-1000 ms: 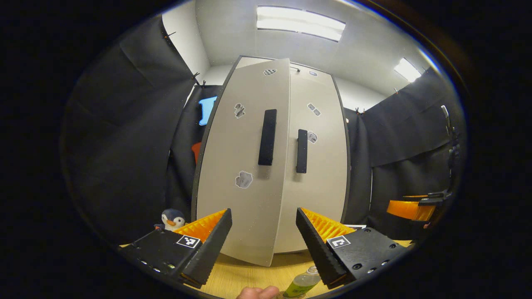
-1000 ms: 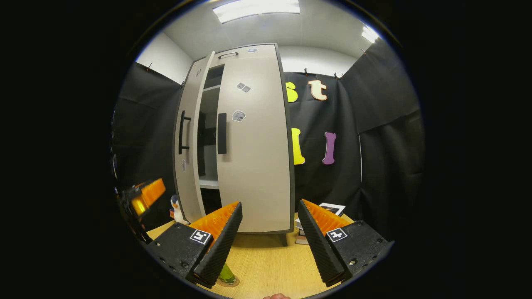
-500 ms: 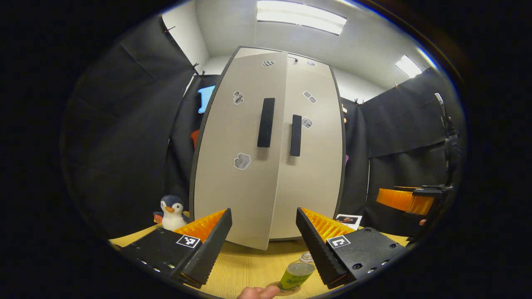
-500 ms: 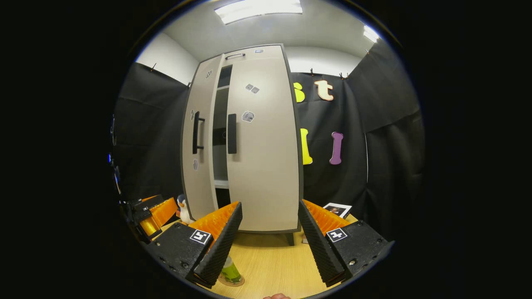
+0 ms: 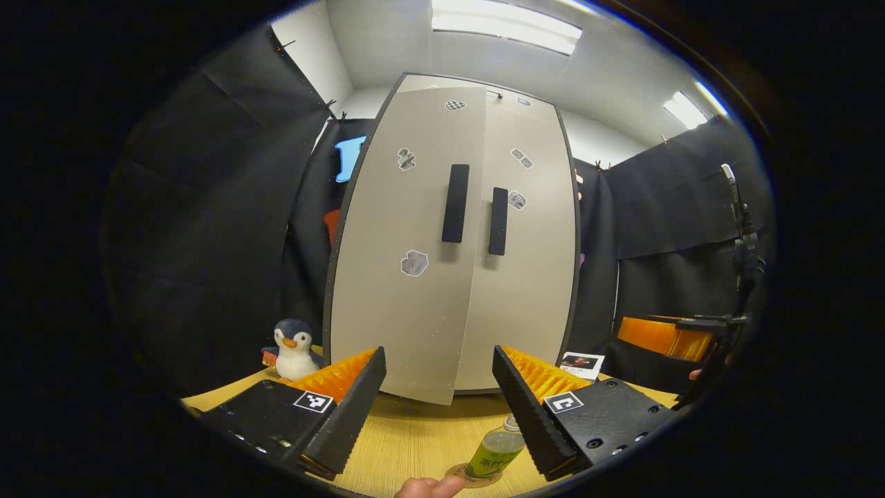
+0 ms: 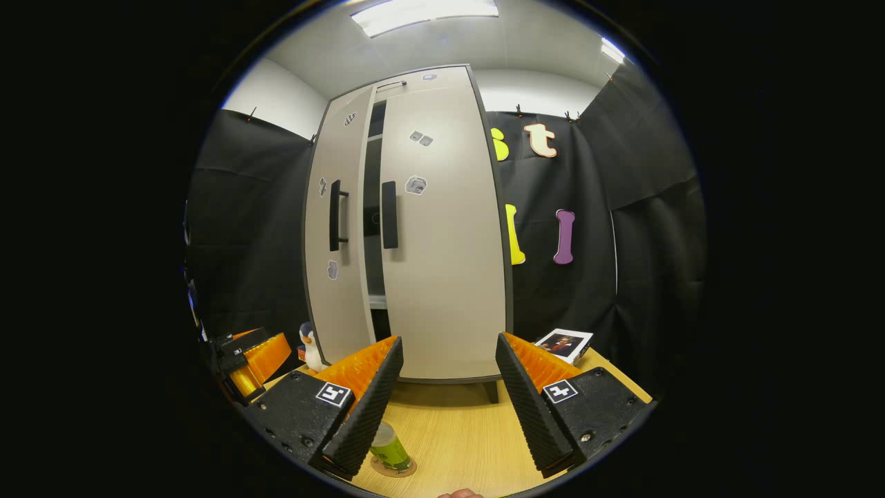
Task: Grasp the bottle in the cabinet with the left hand and place it on the coaster, then close the right door with the right hand and the left door with the left hand.
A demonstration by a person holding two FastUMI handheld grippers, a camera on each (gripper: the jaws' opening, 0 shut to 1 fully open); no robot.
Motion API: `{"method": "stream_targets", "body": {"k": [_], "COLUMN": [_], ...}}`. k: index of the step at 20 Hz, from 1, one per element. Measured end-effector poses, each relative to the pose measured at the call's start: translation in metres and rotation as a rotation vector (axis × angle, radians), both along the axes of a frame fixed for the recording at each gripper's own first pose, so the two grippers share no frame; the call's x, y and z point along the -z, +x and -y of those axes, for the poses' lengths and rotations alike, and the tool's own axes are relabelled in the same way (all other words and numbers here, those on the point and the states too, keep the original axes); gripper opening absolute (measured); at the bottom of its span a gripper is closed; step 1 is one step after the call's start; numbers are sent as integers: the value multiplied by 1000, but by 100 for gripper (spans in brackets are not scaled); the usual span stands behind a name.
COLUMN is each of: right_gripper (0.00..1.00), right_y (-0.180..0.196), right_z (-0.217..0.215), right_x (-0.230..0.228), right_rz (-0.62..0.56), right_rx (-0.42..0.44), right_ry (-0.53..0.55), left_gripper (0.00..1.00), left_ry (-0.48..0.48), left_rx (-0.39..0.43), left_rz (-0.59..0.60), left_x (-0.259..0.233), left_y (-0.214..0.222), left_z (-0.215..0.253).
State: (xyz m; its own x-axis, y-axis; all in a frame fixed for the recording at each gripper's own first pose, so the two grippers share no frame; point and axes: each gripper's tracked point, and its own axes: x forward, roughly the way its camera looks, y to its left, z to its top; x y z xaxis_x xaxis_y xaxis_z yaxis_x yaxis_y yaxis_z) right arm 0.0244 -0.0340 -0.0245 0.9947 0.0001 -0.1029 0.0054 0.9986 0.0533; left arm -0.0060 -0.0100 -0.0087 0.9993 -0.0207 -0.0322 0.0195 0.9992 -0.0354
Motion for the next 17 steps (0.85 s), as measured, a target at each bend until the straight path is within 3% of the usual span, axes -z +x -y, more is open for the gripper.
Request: {"method": "stream_targets", "body": {"k": [3,4,5,8,9,12,15,17], "right_gripper": [83,83,83,83,83,83,83,83], "right_y": [-2,-2,-3,-5,-4,-6,-6,-7], "right_z": [0,1,1,1,2,3,4,4], "right_x": [2,3,3,4,6,9,12,12], "right_rz": [-7,-12,-14,-15,-21,-34,-40,-41], "right_rx": [1,3,3,3,3,9,13,13], "right_ry": [-1,-2,1,13,15,19,17,17], "left_gripper": [95,99,95,95,100,90,99,95], "left_ry": [36,40,32,23,28,27,32,28], "left_rx": [-15,-13,-10,-17,-18,-16,-19,-16], "left_rz": [15,9,-1,-15,-15,-15,-12,-14], "left_x": [-1,1,4,7,7,5,5,6], "left_y": [4,4,1,0,0,-2,-1,-1], "left_z": [-4,-3,-2,-5,-5,-4,-4,-4]}}
